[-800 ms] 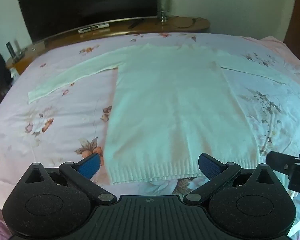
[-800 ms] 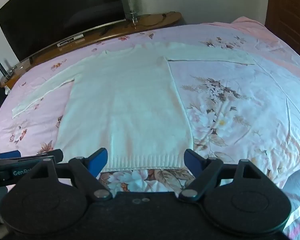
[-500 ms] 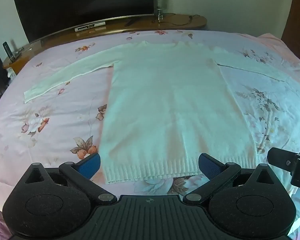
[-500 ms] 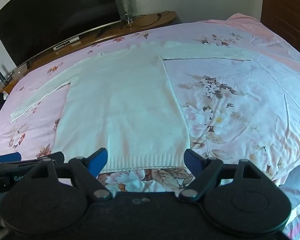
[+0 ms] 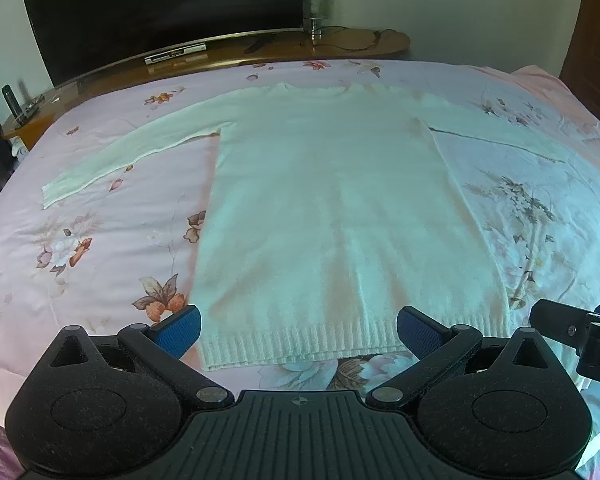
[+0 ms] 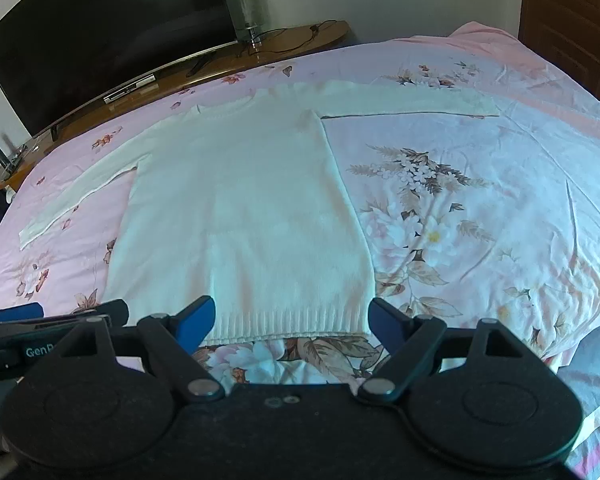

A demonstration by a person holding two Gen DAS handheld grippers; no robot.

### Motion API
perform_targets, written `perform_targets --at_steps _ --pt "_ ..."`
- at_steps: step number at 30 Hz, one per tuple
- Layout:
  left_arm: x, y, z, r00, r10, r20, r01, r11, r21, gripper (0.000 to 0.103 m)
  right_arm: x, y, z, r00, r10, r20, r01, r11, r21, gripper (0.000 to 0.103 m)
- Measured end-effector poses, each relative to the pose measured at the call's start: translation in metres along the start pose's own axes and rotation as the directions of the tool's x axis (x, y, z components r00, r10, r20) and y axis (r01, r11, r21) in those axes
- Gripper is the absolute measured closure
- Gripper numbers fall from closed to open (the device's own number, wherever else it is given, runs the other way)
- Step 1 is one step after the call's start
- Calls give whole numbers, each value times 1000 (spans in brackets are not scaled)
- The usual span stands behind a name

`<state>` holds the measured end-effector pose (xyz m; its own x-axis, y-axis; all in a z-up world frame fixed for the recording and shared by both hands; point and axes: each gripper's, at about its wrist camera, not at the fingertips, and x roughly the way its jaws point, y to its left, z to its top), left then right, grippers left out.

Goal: Fold small clothes

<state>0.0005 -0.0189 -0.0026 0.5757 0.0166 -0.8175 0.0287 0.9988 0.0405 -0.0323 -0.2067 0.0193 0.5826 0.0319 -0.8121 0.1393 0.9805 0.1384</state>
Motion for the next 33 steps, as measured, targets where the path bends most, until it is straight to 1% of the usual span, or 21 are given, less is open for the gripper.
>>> perform_targets --at_steps 33 --pt "9 -2 8 1000 -10 -22 10 1000 -11 0 4 0 3 1000 3 -9 -3 1000 -5 20"
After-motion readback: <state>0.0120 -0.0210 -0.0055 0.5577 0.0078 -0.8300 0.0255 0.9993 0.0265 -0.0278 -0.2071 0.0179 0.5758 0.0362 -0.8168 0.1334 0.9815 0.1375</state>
